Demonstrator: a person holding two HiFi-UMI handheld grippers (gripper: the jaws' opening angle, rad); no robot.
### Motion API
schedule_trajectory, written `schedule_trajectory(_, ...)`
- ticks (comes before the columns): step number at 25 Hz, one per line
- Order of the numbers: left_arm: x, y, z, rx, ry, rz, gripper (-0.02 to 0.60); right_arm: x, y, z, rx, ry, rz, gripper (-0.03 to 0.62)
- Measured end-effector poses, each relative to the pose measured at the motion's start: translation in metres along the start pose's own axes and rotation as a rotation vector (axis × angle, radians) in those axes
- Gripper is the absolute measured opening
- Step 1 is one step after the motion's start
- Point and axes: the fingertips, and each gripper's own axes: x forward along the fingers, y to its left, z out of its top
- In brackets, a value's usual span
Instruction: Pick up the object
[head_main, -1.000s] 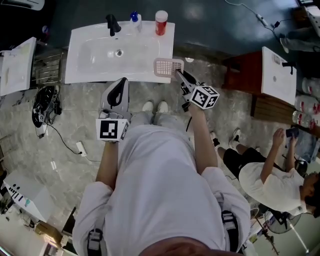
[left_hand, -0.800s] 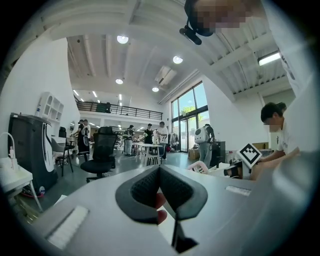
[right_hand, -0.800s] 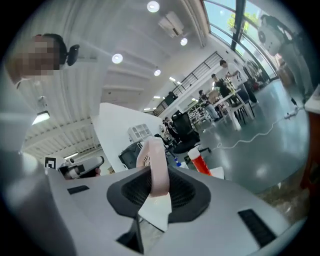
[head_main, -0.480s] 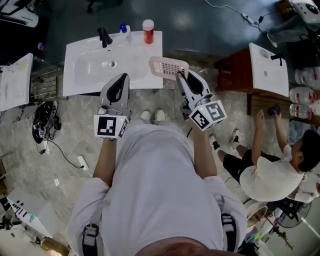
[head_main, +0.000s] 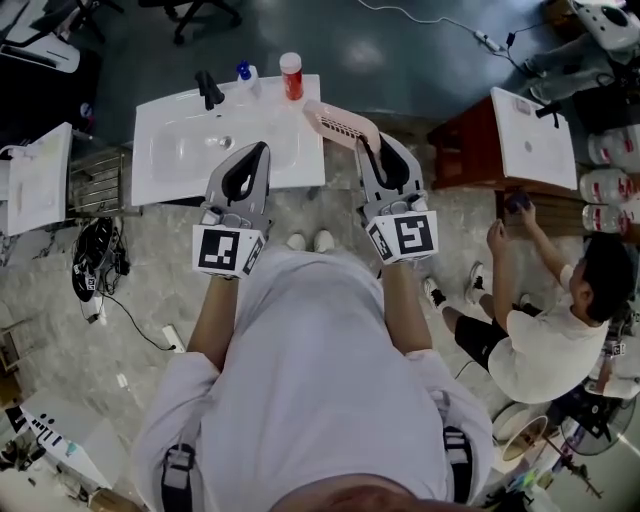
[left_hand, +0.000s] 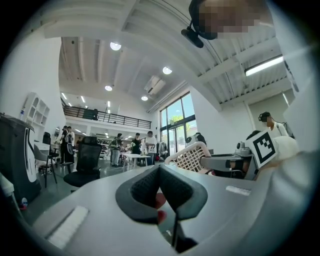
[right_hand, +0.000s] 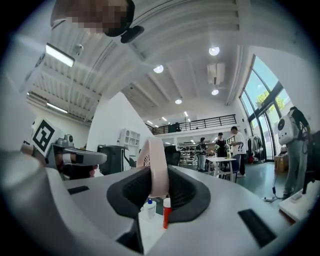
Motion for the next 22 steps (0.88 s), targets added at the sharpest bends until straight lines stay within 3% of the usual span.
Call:
schedule_trajectory(8,-0.004,-0.002,0.008,-0.001,-0.008,-0.003,0.000,-0.001,0.009,-0.001,0.018,0.002,0.006,0.083)
schedule_trajectory(22,-0.004,-0.011,-0.013,-0.030,0.013,-0.008,0.000,-0.006,0.011,-0.029,0.052,0.056,0.002,0.083)
